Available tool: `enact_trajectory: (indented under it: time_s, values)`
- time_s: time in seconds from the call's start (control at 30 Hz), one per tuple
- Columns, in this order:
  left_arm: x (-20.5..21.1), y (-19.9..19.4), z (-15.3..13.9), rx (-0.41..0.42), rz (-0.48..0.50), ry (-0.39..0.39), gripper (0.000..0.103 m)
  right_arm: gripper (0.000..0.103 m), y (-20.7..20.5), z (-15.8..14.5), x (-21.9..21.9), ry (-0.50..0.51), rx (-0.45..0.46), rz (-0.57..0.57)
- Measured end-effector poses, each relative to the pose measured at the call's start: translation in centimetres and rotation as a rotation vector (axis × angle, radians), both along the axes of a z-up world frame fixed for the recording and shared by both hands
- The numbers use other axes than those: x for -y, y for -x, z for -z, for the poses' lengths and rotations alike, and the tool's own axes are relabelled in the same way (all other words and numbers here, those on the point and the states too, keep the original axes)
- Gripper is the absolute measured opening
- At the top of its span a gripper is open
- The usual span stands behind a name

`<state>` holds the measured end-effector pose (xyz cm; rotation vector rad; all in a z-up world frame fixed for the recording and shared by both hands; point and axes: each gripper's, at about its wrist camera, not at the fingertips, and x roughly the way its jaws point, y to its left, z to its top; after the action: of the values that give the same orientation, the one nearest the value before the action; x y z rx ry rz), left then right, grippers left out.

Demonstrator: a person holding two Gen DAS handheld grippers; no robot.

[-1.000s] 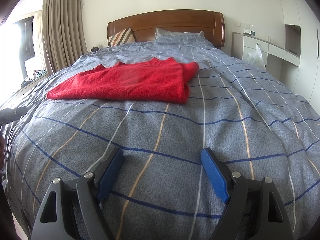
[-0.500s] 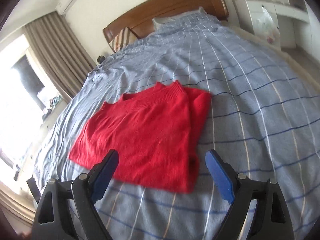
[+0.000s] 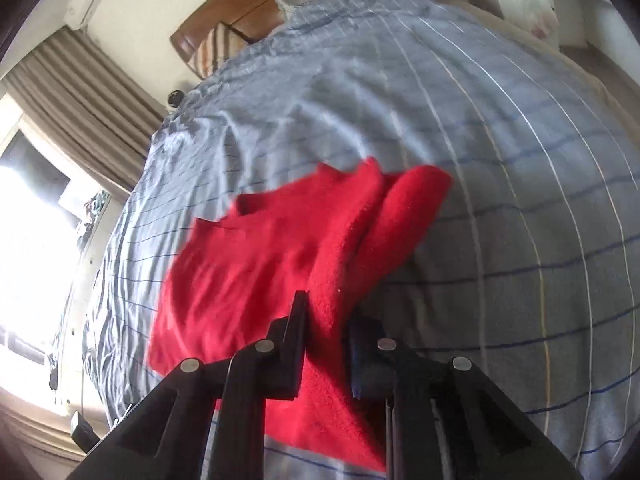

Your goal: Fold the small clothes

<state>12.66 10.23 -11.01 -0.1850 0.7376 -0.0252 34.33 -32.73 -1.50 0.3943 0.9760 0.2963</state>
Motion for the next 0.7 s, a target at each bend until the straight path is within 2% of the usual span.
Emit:
enact_trajectory:
  time_s: [0.07, 0.17, 0.4, 0.43, 0.47, 0.5, 0.57, 0.63, 0.67, 0.7]
  values:
    - [-1.1, -0.5, 0.0, 0.001, -0.026, 0.022, 0.102, 0.017, -0.7, -1.7, -4.3, 0.023, 0.011, -0.055]
    - [-2.2, -0.8, 0.6, -0.017, -0.053, 0.031, 0.102, 0.017, -2.5, -1.9, -11.2, 0.05, -0.004, -0.143]
    - [-2.4, -0.8, 0.7, -0.019, -0.053, 0.013, 0.102, 0.017, -3.8, 3.8, -22.9, 0.15, -0.042, -0.262]
    - [-2.5, -0.8, 0.7, -0.02, -0.055, 0.019, 0.102, 0.018, -3.9, 4.7, -23.9, 0.124, -0.056, -0.293]
    - [-2.6, -0.8, 0.7, -0.021, -0.057, 0.024, 0.102, 0.025, -4.1, 5.8, -24.2, 0.04, -0.098, -0.323]
    - [-2.8, -0.8, 0.7, -0.022, -0.059, 0.028, 0.102, 0.028, -4.0, 6.5, -24.3, -0.062, -0.138, -0.331]
    - [-3.0, -0.8, 0.7, -0.023, -0.062, 0.034, 0.102, 0.044, -3.4, 6.4, -23.1, -0.286, -0.158, -0.348]
    - [-3.1, -0.9, 0.6, -0.025, -0.065, 0.038, 0.102, 0.044, -2.4, 4.7, -21.9, -0.322, -0.108, -0.366]
    - [-3.1, -0.9, 0.7, -0.026, -0.067, 0.042, 0.102, 0.044, -1.8, 3.5, -21.4, -0.29, -0.066, -0.379]
    - [-3.1, -1.0, 0.6, -0.028, -0.068, 0.046, 0.102, 0.044, -1.2, 2.5, -20.9, -0.213, -0.023, -0.388]
